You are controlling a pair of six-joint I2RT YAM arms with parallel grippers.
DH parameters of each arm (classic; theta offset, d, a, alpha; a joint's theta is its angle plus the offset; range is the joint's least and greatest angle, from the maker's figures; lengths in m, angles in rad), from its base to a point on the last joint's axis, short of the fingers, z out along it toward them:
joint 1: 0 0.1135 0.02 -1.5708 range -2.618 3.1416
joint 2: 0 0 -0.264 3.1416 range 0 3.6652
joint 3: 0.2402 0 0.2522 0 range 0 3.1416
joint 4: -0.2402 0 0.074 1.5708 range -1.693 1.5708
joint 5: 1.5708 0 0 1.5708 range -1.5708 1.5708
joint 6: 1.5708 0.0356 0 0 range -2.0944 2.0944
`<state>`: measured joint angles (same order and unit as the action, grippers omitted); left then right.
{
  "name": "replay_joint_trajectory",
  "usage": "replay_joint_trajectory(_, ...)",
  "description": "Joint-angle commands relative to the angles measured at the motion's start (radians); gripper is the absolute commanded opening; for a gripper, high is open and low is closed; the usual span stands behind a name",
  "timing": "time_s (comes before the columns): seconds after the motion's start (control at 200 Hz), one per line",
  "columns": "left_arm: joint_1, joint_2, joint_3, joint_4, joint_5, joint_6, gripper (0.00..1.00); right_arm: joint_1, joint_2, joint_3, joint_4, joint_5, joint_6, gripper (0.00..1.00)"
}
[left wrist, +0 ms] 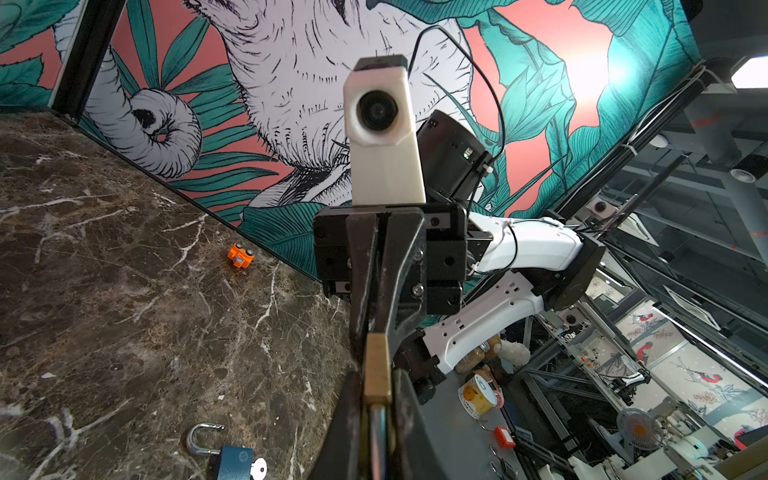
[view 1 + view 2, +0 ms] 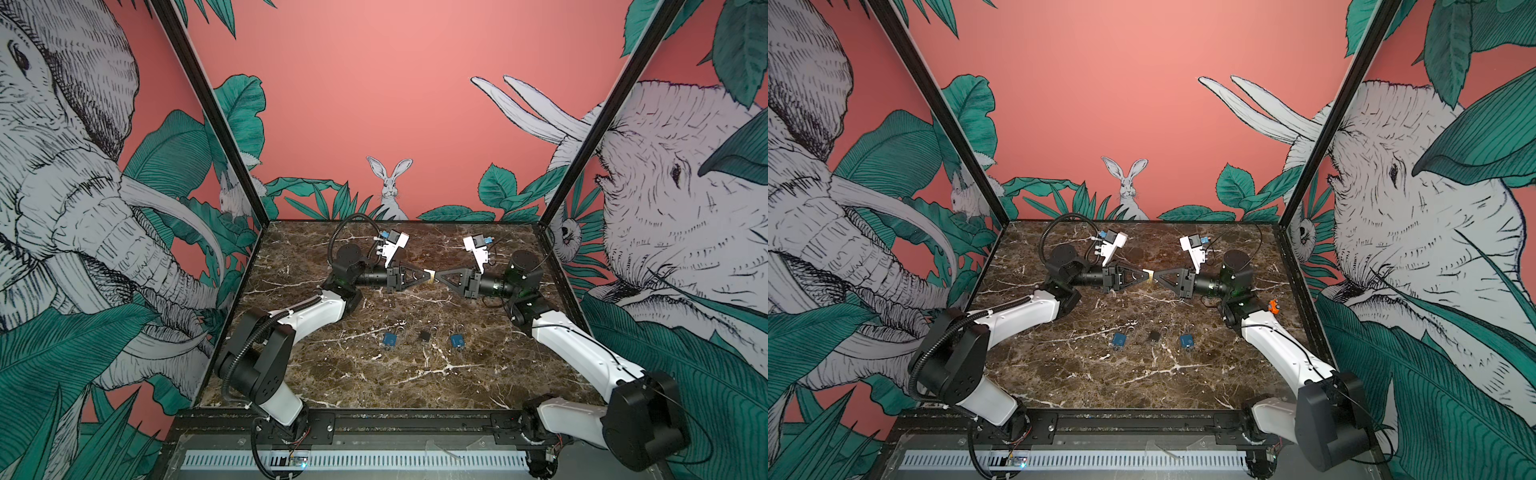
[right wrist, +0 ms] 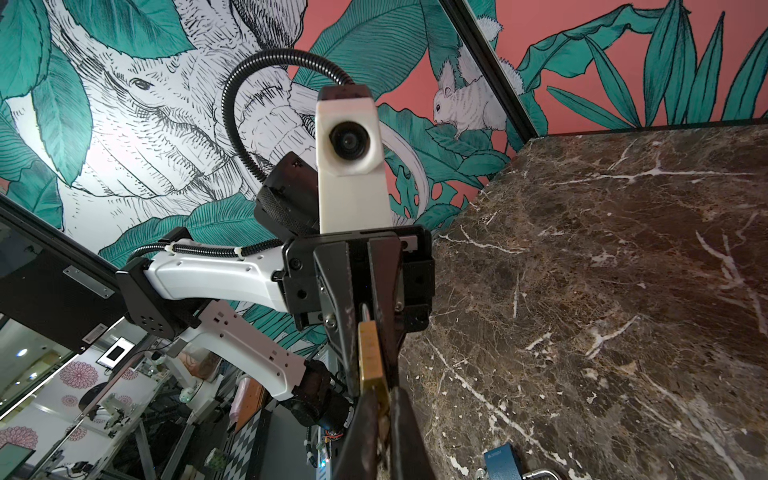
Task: Lock with the key
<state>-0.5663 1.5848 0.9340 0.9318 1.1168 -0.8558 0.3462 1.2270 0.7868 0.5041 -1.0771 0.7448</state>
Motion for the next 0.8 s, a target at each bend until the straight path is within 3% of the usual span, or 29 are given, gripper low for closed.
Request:
replay_joint_trajectory(0.0, -0.003, -0.028, 0.004, 0.053, -0.022, 0.010, 0.00, 0.007, -0.004, -0.014, 0.073, -0.041, 0.028, 0.05)
replay_joint_trajectory(0.185, 0.007, -0.023, 0.000, 0.073, -0.032, -0.005, 0.00, 0.005, -0.024, -0.036, 0.077, -0.049, 0.035, 0.05)
replay_joint_trajectory(0.22, 0.008, -0.023, 0.000, 0.072, -0.034, -0.004, 0.00, 0.005, -0.029, -0.039, 0.080, -0.048, 0.036, 0.00)
replay_joint_trajectory(0.355, 0.012, -0.025, 0.000, 0.071, -0.035, -0.002, 0.00, -0.008, -0.055, -0.057, 0.088, -0.031, 0.039, 0.00)
replay_joint_trajectory(0.665, 0.028, -0.037, -0.013, 0.065, -0.021, 0.000, 0.00, -0.060, -0.074, -0.087, 0.225, -0.058, 0.121, 0.00)
replay_joint_trajectory(0.795, 0.043, -0.049, -0.016, 0.054, -0.016, 0.007, 0.00, -0.071, -0.110, -0.083, 0.126, -0.054, 0.072, 0.00)
